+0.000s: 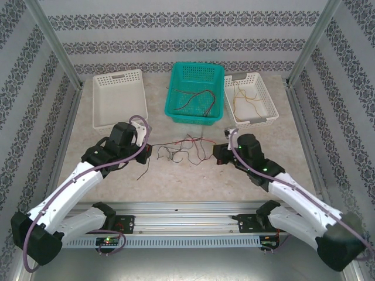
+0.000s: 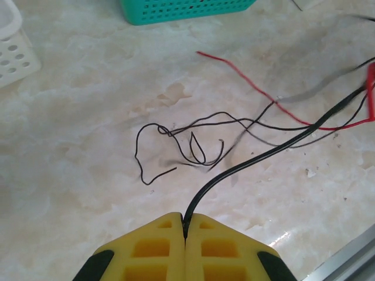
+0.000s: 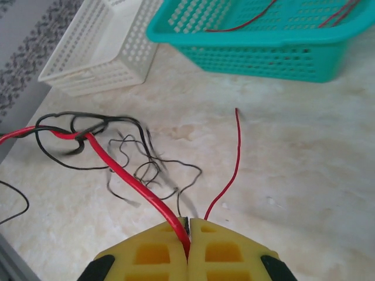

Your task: Untangle the cables

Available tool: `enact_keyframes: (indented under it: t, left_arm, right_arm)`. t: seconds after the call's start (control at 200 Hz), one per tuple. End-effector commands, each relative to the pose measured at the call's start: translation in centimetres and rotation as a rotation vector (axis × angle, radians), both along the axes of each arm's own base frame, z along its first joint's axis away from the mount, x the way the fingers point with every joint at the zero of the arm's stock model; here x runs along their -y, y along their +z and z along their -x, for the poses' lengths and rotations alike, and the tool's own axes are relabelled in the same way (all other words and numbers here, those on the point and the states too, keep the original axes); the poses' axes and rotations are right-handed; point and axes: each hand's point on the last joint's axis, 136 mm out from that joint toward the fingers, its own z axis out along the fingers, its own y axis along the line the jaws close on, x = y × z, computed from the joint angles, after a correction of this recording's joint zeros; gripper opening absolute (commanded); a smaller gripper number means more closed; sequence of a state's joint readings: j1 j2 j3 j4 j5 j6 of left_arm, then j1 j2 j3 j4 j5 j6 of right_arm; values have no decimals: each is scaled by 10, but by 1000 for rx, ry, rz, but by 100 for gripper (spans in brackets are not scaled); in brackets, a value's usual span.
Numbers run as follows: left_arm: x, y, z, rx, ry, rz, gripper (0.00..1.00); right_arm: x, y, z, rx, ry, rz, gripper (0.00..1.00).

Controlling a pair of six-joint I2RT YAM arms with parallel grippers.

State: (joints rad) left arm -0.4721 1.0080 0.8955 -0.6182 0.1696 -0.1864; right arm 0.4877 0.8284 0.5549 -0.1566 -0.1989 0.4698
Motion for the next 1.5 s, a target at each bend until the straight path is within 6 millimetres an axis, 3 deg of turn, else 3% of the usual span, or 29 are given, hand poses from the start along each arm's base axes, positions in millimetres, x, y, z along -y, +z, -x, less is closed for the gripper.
enact_keyframes:
  t: [0.0, 0.42, 0.585, 0.889, 1.204, 1.494]
  left_arm:
    - [-20, -2, -1, -7, 62, -98, 0]
    - [-47, -3, -8, 2, 178, -183, 0]
    - [-60, -2, -11, 2, 236, -211, 0]
    - [-86, 7, -14, 33, 351, -231, 0]
    - [-121, 39, -8, 170, 514, -228, 0]
    - [-144, 73, 8, 328, 627, -184, 0]
  right_arm:
    - [32, -11, 9, -93, -105, 46, 0]
    - [97, 13, 28, -110, -341, 51, 0]
    - [106, 30, 37, -99, -364, 19, 0]
    - [130, 40, 50, -152, -452, 45, 0]
    - [163, 48, 58, -144, -624, 99, 0]
    - [170, 41, 56, -180, -659, 102, 0]
